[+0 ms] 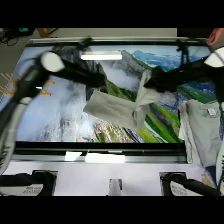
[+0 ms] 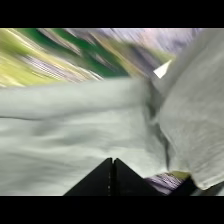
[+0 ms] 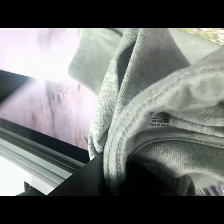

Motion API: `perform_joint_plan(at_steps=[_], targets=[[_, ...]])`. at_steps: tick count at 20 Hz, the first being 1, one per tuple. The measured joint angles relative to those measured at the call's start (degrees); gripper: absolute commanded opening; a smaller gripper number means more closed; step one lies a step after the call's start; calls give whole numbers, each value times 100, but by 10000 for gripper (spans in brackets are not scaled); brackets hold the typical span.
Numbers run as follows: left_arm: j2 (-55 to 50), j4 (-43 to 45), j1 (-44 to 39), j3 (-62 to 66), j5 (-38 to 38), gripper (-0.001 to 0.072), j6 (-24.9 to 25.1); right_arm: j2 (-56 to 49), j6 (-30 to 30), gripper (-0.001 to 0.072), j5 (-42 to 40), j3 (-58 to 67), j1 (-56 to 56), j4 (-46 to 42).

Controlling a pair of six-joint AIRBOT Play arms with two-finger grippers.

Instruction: Fold the shirts.

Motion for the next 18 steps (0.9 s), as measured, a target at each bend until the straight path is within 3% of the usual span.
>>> perform_joint_plan(at_steps=[7, 8, 9, 10, 11, 14, 18], targets=[[2258, 623, 1381, 0, -645, 39, -216, -1388, -111, 30, -1611, 0, 1364, 927], [2459, 660, 1462, 0, -721, 39, -236, -1580, -107, 68, -1814, -2, 1506, 1032], [2636, 662, 1515, 2, -800, 39, -258, -1749, -76, 268, -1982, -2, 1622, 1113], [2767, 664, 1554, 0, -870, 39, -280, -1895, -46, 578, -2155, -2, 1722, 1235], [2881, 688, 1589, 0, -953, 39, -302, -2026, -35, 669, -2341, -2, 1821, 1375], [3064, 715, 1639, 0, -1130, 39, -343, -2159, 11, 656, -2726, 0, 1882, 1589], [3143, 734, 1672, 0, -1217, 39, -363, -1888, 44, 653, -2535, 0, 1427, 1281]])
